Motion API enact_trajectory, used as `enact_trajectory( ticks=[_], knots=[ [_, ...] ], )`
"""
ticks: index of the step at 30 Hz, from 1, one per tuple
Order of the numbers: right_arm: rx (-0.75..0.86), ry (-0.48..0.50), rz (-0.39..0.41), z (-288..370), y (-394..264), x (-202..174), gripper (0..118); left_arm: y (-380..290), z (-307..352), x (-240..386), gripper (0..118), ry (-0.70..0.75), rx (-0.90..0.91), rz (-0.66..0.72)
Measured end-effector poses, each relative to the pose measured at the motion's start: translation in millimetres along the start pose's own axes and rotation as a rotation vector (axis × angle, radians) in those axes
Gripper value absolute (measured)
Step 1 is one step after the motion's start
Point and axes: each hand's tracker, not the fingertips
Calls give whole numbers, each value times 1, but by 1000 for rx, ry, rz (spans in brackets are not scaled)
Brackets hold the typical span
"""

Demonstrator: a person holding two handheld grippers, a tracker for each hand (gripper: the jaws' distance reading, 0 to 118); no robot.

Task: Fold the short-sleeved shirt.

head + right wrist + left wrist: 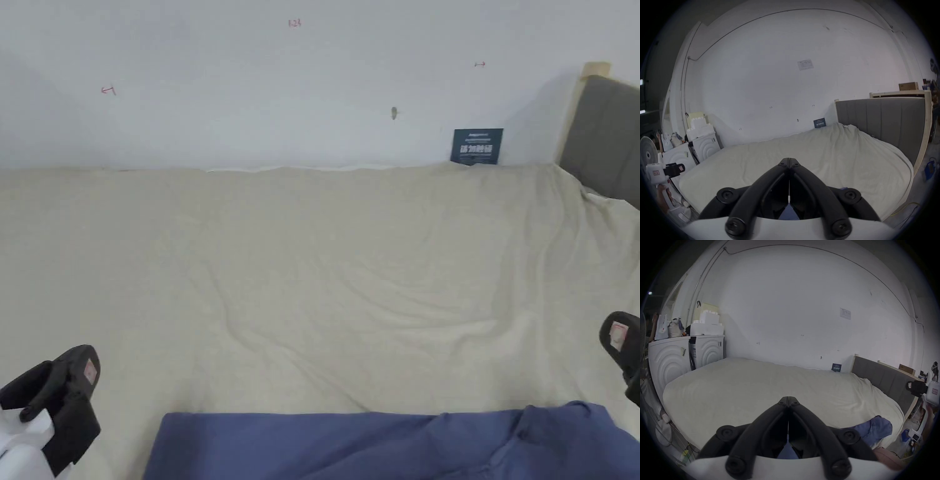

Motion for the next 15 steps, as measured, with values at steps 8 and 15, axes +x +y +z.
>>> enact_trajectory(
  ticks=[8,15],
  knots=[
    [-6,1,26,-2,7,0,1,7,5,-25,0,52,-36,28],
    [-84,72,26,-12,2,-5,1,1,-98,-97,0,-414,-590,515]
  ],
)
